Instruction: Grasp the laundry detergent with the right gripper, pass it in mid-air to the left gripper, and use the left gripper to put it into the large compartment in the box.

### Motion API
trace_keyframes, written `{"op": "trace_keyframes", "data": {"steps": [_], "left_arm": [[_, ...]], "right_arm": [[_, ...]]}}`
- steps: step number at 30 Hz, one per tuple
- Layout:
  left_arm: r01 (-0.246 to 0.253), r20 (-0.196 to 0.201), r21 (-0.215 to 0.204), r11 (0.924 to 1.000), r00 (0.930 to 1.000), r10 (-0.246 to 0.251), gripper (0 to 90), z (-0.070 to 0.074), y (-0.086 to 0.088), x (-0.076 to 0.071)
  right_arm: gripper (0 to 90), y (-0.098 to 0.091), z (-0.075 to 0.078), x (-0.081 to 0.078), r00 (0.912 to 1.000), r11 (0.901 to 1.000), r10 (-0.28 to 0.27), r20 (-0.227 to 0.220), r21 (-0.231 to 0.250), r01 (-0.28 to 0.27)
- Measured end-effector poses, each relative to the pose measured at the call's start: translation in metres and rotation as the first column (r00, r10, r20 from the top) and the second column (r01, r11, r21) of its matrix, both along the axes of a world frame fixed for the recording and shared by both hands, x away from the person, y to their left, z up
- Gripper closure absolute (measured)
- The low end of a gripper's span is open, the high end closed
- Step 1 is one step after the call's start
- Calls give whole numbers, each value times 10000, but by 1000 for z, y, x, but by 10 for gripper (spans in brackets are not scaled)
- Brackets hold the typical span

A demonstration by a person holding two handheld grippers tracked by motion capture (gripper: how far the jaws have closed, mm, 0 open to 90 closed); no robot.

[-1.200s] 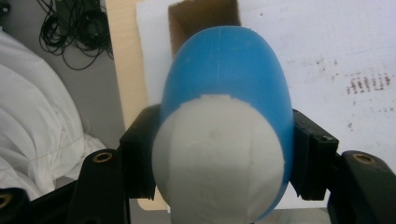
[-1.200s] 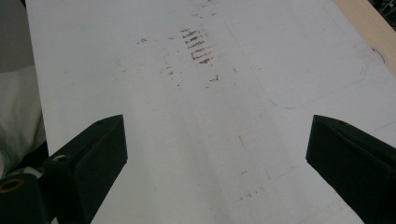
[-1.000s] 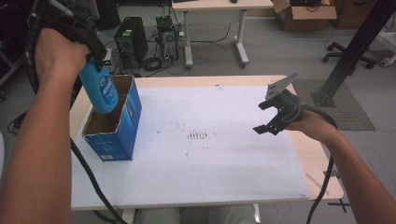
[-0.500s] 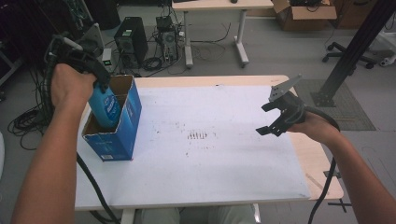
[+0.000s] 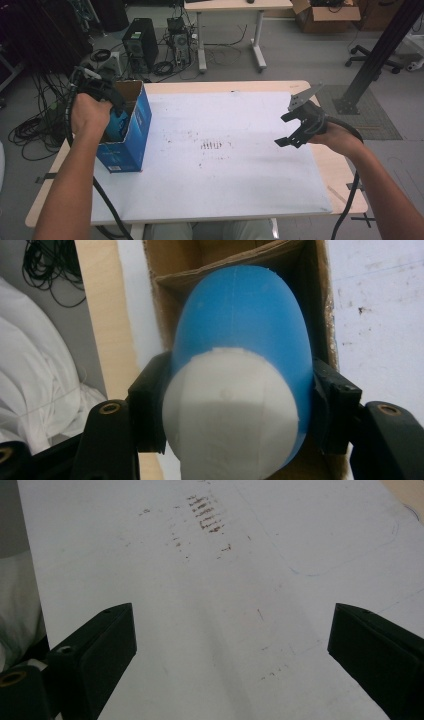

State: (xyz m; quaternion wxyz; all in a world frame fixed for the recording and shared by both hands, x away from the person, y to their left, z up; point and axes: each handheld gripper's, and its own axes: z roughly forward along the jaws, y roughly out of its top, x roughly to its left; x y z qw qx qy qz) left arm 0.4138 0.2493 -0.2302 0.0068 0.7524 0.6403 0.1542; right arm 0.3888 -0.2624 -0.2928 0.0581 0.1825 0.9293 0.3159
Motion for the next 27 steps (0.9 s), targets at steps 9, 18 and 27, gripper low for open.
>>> {"op": "trace_keyframes", "data": {"steps": [9,18,27], "left_arm": [[168,-160,140,9998,9997,-166,384,-24,1,0],[282,-375,-34,9996,9989,-283,383,-44,4,0],[314,-470,-187,9993,9984,-323,378,-45,7,1]], "right_arm": [[50,0,-3,0,10000,10000,-28,-95,22,28],[51,0,-7,0,9998,10000,-32,-212,-60,30],[51,2,-9,1,9996,10000,-48,-271,-70,46]]}}
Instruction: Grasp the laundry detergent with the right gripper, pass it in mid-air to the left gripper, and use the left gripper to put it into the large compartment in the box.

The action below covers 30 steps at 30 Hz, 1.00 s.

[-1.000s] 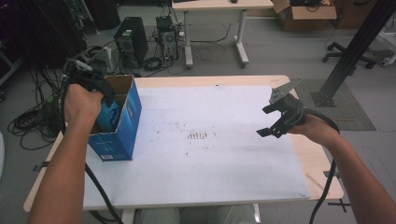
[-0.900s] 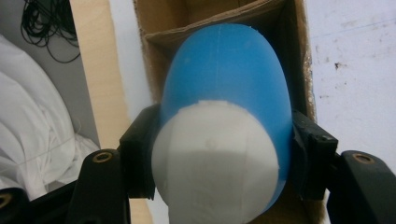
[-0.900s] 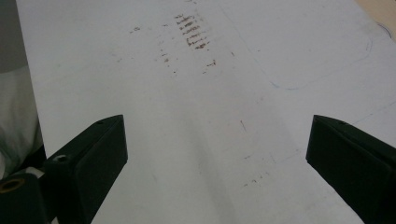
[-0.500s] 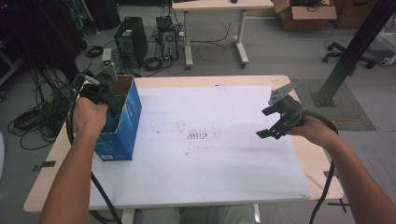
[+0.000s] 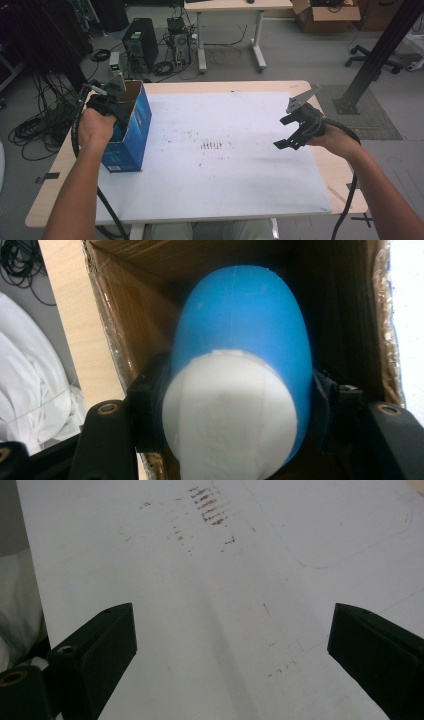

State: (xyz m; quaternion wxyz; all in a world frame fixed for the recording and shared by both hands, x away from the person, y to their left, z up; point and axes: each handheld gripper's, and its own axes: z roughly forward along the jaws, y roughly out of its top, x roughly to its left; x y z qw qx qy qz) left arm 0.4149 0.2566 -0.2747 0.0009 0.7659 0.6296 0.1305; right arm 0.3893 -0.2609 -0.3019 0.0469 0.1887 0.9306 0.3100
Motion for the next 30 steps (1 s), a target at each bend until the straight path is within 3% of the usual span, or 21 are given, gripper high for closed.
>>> {"op": "trace_keyframes", "data": {"steps": [14,22,30], "left_arm": [[62,280,-225,9997,9996,-56,338,4,3,-2],[193,679,-367,9991,9976,-167,271,26,5,-4],[222,1415,-371,9991,9898,-168,220,57,6,-10]], "right_arm": [[51,-1,-1,-1,10000,10000,4,-43,-40,-5],[52,-1,0,-3,10000,10000,9,-15,-17,-9],[56,-1,3,-4,10000,10000,3,-68,-60,-4]]}}
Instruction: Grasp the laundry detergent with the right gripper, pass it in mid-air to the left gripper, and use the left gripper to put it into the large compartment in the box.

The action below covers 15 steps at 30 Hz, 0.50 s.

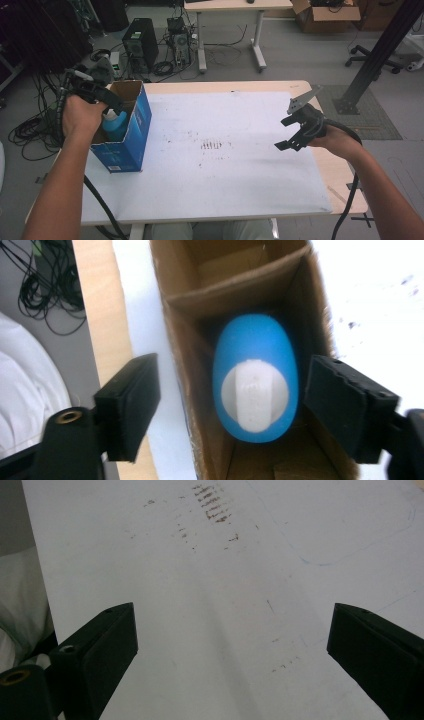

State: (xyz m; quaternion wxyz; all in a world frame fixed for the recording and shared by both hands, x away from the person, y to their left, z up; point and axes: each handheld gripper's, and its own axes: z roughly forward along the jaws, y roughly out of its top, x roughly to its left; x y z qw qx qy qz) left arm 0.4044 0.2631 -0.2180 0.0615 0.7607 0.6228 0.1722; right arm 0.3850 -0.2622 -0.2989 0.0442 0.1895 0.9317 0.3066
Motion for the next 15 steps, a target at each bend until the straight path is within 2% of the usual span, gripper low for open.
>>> {"op": "trace_keyframes", "data": {"steps": [7,10,12,15], "left_arm": [[521,544,-728,9960,9974,-482,142,29,-8,-7],[868,687,-734,9935,9943,-818,122,38,-17,-10],[1160,835,-889,9893,9906,-1087,112,43,-24,-12],[1591,926,-867,9835,9842,-1510,93,49,-36,-15]], "right_arm": [[56,0,3,-1,10000,10000,-3,62,17,3],[56,-1,3,-2,10000,10000,-28,63,0,28],[56,-1,4,-3,10000,10000,-61,68,42,61],[56,-1,7,-4,9999,10000,-67,126,64,66]]}}
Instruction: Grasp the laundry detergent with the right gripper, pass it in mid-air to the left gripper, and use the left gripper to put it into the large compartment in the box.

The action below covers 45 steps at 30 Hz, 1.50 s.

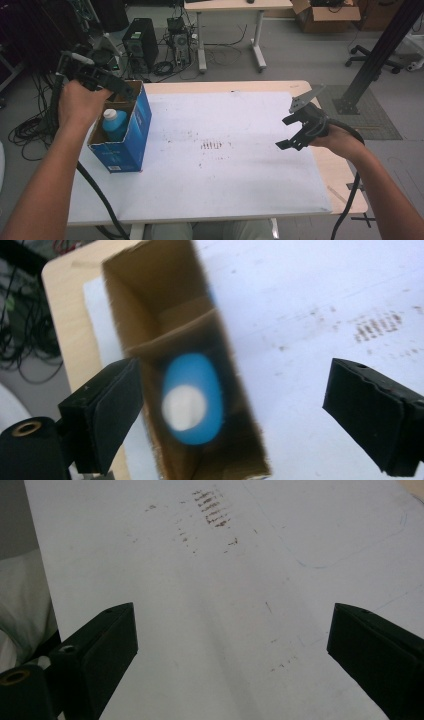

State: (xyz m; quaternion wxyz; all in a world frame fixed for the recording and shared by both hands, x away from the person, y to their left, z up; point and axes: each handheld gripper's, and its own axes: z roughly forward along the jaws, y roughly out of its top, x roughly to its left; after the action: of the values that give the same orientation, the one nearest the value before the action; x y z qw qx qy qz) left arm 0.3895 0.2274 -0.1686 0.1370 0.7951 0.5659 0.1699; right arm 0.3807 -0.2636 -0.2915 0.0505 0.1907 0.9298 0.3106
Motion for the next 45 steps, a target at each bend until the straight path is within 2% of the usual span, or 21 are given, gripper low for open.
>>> {"op": "trace_keyframes", "data": {"steps": [4,8,13,20,26,28,31,34,35,37,42,43,45], "left_arm": [[691,48,-136,9975,9976,-691,82,7,-18,-3],[1315,78,-150,9912,9913,-1314,76,10,-36,-5],[2167,8,49,9762,9762,-2167,65,11,-59,-6],[2847,-27,52,9586,9586,-2847,61,10,-80,-1],[3660,-1,9,9306,9306,-3660,61,6,-96,5],[4017,-107,61,9157,9157,-4017,59,3,-102,8],[4359,-178,166,8998,8999,-4356,60,0,-110,11],[4778,-305,263,8781,8784,-4770,61,-4,-118,15],[4854,-325,308,8737,8742,-4845,61,-5,-120,16],[5153,-467,302,8565,8567,-5138,62,-7,-124,19],[5622,-612,485,8256,8267,-5594,62,-13,-134,22],[5697,-604,557,8199,8216,-5668,62,-14,-137,23],[5735,-664,614,8169,8190,-5700,63,-15,-140,24]], "right_arm": [[56,0,4,-2,10000,10000,3,51,31,-3],[56,1,6,-4,10000,10000,7,48,33,-7],[56,-1,9,-6,10000,10000,-28,83,45,28],[52,-2,13,-7,9999,10000,-56,128,65,56],[44,1,14,-6,9999,9999,-97,37,66,97],[43,2,15,-5,10000,10000,-77,34,32,76],[43,3,17,-3,10000,10000,-63,74,-4,63],[43,3,19,-1,9999,9999,-113,87,-61,113],[42,4,19,0,9998,9999,-134,127,-108,135],[41,3,20,1,9998,9998,-128,151,-128,130],[39,3,21,4,9996,9996,-153,233,-239,159],[39,3,21,4,9996,9997,-161,230,-206,166],[39,3,22,5,9995,9996,-181,245,-199,186]]}}
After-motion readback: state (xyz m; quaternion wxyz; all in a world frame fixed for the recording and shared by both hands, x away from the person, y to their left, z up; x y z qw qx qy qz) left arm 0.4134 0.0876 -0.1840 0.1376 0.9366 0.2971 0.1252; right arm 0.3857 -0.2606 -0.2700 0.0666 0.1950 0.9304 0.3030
